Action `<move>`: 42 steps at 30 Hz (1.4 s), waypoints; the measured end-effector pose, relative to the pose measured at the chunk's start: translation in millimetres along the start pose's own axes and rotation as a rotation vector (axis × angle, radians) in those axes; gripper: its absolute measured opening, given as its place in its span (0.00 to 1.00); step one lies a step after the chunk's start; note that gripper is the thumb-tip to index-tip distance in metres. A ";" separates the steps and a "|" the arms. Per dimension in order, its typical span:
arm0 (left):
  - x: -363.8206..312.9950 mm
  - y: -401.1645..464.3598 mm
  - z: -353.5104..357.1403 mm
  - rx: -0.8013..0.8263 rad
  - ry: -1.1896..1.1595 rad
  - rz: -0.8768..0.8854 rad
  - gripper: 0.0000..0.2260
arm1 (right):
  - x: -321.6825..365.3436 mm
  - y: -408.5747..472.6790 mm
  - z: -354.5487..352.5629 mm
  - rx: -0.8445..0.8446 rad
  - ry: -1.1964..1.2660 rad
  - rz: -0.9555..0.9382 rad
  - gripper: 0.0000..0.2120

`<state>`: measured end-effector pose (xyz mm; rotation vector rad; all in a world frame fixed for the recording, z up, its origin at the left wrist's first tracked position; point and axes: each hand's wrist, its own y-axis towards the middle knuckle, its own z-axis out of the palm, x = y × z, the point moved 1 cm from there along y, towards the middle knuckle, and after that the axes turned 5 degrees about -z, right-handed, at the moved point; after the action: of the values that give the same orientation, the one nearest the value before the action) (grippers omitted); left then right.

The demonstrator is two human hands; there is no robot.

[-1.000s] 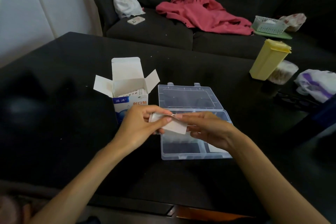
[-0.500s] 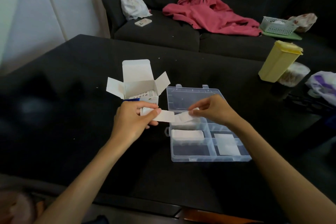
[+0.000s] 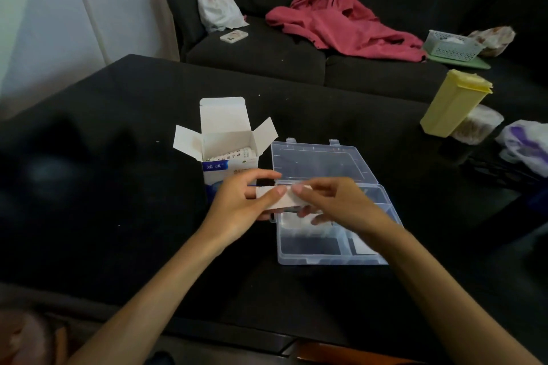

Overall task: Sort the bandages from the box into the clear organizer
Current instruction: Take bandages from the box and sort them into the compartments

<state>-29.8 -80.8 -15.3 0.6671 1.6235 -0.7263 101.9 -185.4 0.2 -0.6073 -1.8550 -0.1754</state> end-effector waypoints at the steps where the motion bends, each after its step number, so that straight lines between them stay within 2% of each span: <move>1: 0.3 -0.2 2.4 0.010 -0.008 0.011 0.11 | -2.0 -2.9 0.5 -0.004 0.070 0.024 0.07; 5: 2.5 0.6 10.1 -0.020 -0.132 -0.074 0.11 | -4.5 -7.6 -10.1 -0.079 0.285 0.023 0.06; 9: 6.1 3.2 12.7 -0.014 -0.230 -0.205 0.06 | -8.2 -7.6 -15.8 -0.080 0.205 0.032 0.09; 13: 5.3 2.8 15.1 -0.046 -0.209 -0.162 0.06 | -8.7 -7.2 -19.0 -0.088 0.144 0.044 0.11; 20: 2.9 4.4 4.0 -0.280 -0.174 -0.059 0.11 | -19.0 -6.7 -32.9 -0.251 0.050 0.004 0.05; 30: 6.4 4.3 4.8 -0.203 -0.161 -0.135 0.11 | -32.5 4.2 -5.7 -0.206 -0.588 -0.138 0.06; 32: 6.7 5.2 4.9 -0.193 -0.168 -0.153 0.09 | -29.3 5.0 -6.6 -0.212 -0.676 -0.140 0.09; 34: 7.0 5.4 4.1 -0.180 -0.172 -0.160 0.09 | -25.1 4.7 -12.6 -0.148 -0.560 -0.101 0.16; 37: 7.8 4.8 6.1 -0.146 -0.168 -0.155 0.10 | -14.4 -2.8 -18.0 -0.022 -0.092 -0.006 0.24; 39: 7.2 3.8 9.1 -0.123 -0.189 -0.169 0.10 | -13.2 -4.3 -18.0 -0.080 0.112 0.016 0.20; 42: 7.1 3.5 13.1 -0.082 -0.182 -0.200 0.13 | -15.1 -4.1 -17.9 -0.186 0.197 0.022 0.09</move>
<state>-20.0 -88.3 -24.3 0.3717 1.5563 -0.8361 118.6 -201.0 -6.3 -0.7121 -1.6519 -0.3831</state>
